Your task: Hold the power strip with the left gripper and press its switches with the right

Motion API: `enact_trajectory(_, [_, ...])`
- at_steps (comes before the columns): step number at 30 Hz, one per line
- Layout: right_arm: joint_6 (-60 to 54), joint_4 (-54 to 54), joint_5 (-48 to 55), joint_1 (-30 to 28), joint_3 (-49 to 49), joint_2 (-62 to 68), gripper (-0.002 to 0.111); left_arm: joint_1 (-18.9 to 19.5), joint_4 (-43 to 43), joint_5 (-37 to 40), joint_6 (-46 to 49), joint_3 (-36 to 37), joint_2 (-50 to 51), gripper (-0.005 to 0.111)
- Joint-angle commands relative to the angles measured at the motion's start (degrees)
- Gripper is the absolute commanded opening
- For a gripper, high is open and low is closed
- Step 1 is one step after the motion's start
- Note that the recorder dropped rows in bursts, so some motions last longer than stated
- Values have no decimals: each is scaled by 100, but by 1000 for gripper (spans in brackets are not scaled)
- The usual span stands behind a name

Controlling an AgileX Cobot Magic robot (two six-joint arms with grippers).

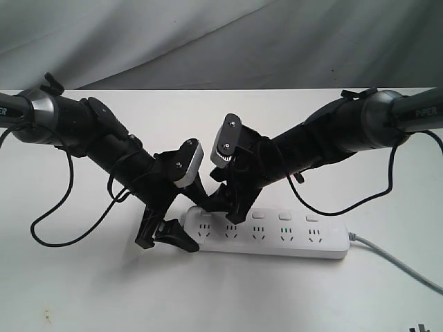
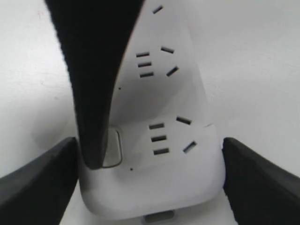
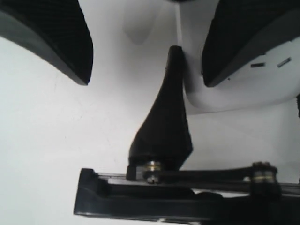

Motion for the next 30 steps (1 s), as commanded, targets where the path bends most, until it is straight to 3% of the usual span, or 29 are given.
enact_trajectory(1, [116, -271, -17, 5, 33, 44, 62, -15, -47, -75, 23, -19, 4, 0])
enact_trajectory(30, [490, -800, -335, 142, 33, 172, 62, -15, -47, -75, 23, -19, 4, 0])
